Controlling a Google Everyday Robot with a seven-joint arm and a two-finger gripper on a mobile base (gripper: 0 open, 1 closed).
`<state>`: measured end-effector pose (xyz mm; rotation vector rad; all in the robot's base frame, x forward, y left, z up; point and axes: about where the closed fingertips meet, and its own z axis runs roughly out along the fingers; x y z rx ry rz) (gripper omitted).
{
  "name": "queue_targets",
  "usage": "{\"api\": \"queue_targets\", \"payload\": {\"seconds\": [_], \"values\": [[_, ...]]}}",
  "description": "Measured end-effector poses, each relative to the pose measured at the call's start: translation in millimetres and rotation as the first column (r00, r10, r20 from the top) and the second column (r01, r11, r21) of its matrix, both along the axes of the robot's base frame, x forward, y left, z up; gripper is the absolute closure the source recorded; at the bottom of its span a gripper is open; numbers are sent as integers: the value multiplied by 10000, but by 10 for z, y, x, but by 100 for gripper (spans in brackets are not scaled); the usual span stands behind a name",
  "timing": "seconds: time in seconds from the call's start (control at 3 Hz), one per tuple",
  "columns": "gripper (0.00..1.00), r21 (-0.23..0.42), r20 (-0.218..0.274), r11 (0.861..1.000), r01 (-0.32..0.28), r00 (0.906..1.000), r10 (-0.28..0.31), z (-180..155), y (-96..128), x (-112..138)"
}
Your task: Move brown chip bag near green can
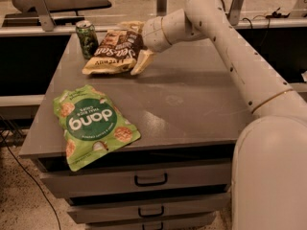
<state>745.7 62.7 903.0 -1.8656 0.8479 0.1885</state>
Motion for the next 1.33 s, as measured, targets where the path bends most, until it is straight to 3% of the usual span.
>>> {"api": "queue_targets", "payload": {"seconds": [0.33, 0.67, 1.0, 1.33], "values": [[0, 133, 266, 9982, 588, 9979, -592, 146, -243, 59], [0, 718, 358, 9766, 2029, 9779, -2058, 440, -783, 123], [0, 1701, 98, 9134, 3699, 9262, -3769, 790, -1469, 124], [0, 1868, 58, 8959, 4032, 9114, -4114, 819, -1623, 145]]}}
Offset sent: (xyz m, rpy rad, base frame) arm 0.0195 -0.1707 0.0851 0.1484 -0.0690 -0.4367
